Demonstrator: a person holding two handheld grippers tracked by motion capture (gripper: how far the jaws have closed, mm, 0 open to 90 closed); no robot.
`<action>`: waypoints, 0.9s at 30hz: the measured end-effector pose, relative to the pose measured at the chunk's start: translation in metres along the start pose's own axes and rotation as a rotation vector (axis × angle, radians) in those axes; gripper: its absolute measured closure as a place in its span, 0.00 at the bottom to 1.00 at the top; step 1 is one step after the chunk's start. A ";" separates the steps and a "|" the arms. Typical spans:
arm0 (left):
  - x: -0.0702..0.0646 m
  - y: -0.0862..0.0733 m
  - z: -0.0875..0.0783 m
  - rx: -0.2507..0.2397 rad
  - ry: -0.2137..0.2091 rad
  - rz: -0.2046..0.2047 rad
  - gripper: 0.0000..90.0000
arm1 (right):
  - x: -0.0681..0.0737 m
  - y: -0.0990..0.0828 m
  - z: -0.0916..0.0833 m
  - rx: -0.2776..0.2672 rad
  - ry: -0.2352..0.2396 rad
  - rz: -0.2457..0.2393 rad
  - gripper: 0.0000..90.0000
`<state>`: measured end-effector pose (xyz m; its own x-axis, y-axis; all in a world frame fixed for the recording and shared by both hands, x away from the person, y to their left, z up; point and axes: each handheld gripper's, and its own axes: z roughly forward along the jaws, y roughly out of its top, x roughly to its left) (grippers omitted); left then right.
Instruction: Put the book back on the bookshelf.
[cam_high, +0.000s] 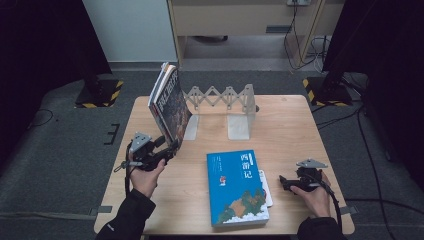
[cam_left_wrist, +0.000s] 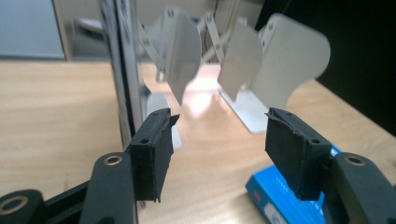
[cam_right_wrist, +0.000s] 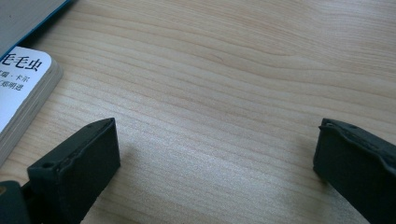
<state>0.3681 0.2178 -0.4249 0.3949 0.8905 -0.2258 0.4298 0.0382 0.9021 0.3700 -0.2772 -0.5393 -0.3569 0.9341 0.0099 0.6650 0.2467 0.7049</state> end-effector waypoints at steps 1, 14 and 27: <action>0.000 -0.003 0.002 0.015 -0.001 0.005 0.44 | 0.000 0.000 0.000 0.000 0.001 -0.002 0.01; -0.014 -0.039 0.032 0.171 -0.061 0.044 0.42 | 0.012 0.016 -0.018 -0.082 -0.011 -0.027 0.30; -0.041 -0.062 0.058 0.280 -0.140 0.101 0.39 | 0.046 0.034 -0.031 -0.111 0.162 -0.015 0.32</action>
<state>0.3722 0.1531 -0.4932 0.5464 0.8117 -0.2062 0.5815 -0.1905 0.7909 0.3559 -0.2342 -0.4933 -0.4731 0.8745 0.1070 0.5858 0.2215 0.7796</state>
